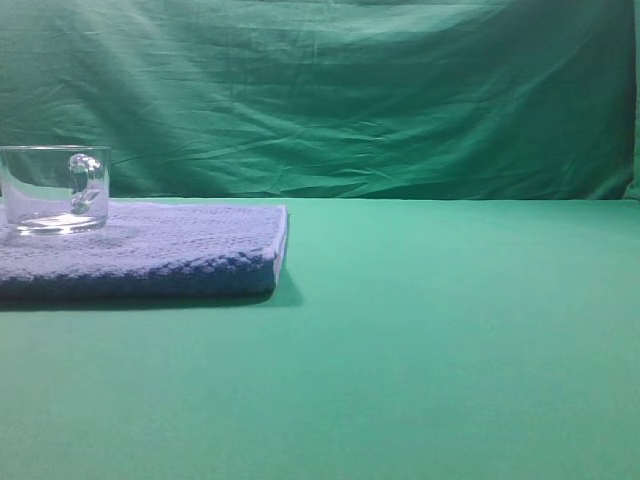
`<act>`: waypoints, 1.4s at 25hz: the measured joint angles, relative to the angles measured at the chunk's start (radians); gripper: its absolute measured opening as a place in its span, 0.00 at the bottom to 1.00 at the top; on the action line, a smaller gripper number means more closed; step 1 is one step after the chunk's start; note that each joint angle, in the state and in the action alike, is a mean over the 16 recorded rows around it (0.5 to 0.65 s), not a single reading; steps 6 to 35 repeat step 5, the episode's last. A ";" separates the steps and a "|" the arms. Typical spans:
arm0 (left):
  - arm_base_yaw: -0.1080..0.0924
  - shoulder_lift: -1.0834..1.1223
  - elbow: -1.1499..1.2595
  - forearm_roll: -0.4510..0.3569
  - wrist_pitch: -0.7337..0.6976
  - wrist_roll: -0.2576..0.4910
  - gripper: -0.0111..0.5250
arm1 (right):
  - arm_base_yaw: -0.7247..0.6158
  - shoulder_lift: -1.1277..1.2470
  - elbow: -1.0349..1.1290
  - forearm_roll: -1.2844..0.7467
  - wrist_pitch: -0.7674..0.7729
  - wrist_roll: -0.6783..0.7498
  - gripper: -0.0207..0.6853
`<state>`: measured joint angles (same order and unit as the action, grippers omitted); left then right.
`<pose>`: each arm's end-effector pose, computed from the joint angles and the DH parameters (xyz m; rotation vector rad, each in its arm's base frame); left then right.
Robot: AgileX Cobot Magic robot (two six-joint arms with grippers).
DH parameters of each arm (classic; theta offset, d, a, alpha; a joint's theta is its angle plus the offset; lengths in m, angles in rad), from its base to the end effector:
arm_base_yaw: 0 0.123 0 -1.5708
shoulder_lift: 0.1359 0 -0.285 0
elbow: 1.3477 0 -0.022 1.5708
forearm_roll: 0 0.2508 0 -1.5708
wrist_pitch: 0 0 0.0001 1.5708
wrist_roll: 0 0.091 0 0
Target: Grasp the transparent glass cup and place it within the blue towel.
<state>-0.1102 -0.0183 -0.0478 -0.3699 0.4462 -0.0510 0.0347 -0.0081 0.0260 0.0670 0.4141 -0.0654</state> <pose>0.0463 -0.0194 0.1927 -0.1465 1.8563 -0.4910 0.0515 0.0042 0.1679 -0.0553 1.9141 0.0464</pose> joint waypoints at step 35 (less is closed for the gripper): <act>0.000 0.000 0.000 0.000 0.000 0.000 0.02 | 0.000 0.000 0.000 0.000 0.000 0.000 0.03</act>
